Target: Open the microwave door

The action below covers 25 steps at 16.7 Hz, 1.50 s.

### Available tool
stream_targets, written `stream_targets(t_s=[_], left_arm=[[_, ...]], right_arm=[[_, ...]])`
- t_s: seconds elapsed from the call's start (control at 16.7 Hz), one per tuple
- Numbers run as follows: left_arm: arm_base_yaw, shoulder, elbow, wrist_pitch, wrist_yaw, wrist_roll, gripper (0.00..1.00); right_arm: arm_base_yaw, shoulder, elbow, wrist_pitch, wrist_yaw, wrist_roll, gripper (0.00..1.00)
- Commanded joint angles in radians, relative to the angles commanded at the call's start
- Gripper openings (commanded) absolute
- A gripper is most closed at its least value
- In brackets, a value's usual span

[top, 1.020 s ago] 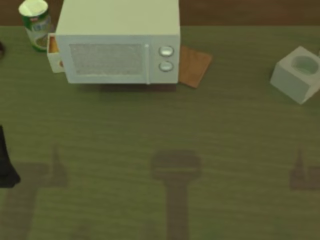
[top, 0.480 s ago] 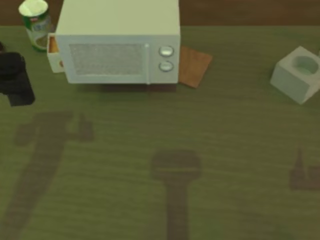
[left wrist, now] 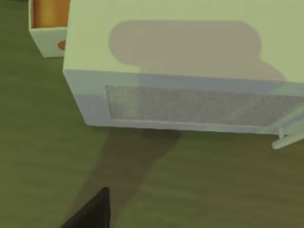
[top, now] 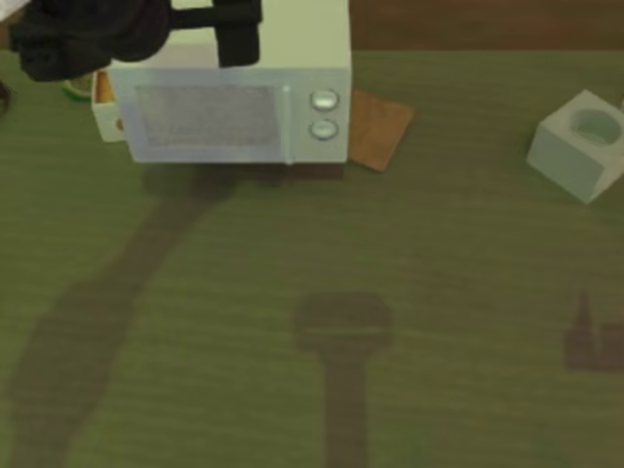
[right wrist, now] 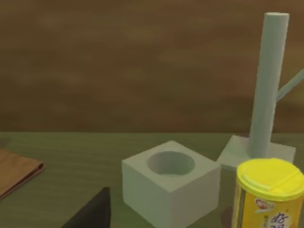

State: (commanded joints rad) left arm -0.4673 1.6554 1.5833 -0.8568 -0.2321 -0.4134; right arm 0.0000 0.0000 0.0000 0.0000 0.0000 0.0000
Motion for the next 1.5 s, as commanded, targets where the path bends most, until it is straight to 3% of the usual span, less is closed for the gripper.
stream_targets(t_s=[0.24, 0.48, 0.9, 1.26, 1.5], left_arm=[[-0.086, 0.291, 0.298, -0.146, -0.04, -0.08, 1.0], [-0.133, 0.428, 0.454, -0.216, -0.062, -0.128, 1.0], [-0.134, 0.443, 0.467, -0.218, -0.062, -0.132, 1.0], [-0.096, 0.547, 0.409, -0.038, -0.044, -0.093, 1.0], [-0.088, 0.571, 0.398, -0.008, -0.04, -0.085, 1.0]], right_arm=[[0.0, 0.0, 0.0, 0.0, 0.0, 0.0, 1.0], [0.0, 0.0, 0.0, 0.0, 0.0, 0.0, 1.0], [0.0, 0.0, 0.0, 0.0, 0.0, 0.0, 1.0], [0.0, 0.0, 0.0, 0.0, 0.0, 0.0, 1.0], [0.0, 0.0, 0.0, 0.0, 0.0, 0.0, 1.0]])
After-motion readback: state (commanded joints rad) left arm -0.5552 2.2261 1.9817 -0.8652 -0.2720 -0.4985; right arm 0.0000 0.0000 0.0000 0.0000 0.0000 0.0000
